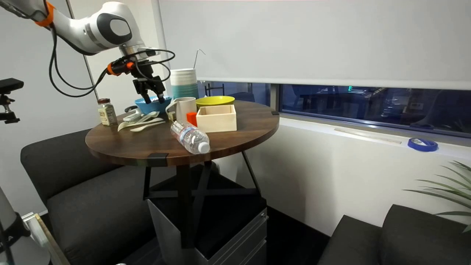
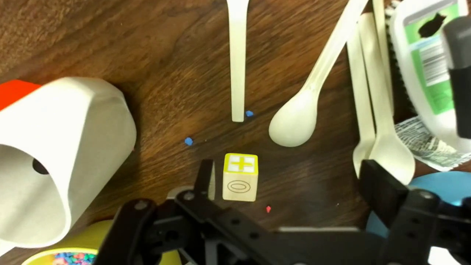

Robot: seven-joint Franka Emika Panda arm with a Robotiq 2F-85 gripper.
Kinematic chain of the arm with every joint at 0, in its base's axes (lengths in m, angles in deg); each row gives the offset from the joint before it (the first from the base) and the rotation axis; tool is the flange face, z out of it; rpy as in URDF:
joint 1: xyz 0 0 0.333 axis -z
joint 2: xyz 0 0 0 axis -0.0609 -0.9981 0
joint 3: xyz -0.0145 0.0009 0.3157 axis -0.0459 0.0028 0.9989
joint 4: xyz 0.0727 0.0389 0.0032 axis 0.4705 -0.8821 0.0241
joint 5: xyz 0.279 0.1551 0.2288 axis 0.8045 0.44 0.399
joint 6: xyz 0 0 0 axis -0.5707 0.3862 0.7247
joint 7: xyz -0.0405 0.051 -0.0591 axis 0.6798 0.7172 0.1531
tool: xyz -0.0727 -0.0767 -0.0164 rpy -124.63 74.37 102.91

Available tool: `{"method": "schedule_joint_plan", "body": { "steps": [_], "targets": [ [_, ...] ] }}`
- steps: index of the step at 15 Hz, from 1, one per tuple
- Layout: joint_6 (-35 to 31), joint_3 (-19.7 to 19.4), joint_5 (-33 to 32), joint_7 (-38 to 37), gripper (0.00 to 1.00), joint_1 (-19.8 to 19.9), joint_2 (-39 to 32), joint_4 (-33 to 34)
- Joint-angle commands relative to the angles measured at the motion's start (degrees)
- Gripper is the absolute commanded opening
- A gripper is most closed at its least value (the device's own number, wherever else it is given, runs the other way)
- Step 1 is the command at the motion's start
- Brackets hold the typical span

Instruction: Put the dice on the spoon, lift the spoon and then put the dice in the white mug

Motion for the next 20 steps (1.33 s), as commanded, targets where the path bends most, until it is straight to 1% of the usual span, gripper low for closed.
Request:
{"method": "schedule_joint_plan", "body": {
  "steps": [1, 5, 9, 10, 11, 12, 15, 17, 20],
  "targets": [
    [1.7, -1.0, -1.2, 2.6, 1.00, -0.6, -7.1, 6.4],
    [3.6, -2.5, -2.7, 3.7, 1.00, -0.8, -11.5, 9.7],
    [4.1, -3.8, -1.6, 6.1, 0.99, -0.9, -13.5, 10.9],
    [3.6, -4.1, -1.4, 6.6, 0.74, -1.0, -14.0, 11.2],
    [3.5, -4.2, -1.4, 6.9, 0.74, -1.0, -14.3, 11.3],
    [3.2, -4.3, -1.3, 7.3, 0.68, -1.1, -14.4, 11.4],
    [3.3, -4.5, -1.5, 7.4, 0.46, -1.2, -14.6, 11.5],
    [3.1, -4.5, -1.4, 7.4, 0.34, -1.2, -14.2, 11.1],
    [2.8, -4.4, -1.0, 7.3, 0.12, -1.3, -12.3, 9.2]
  ]
}}
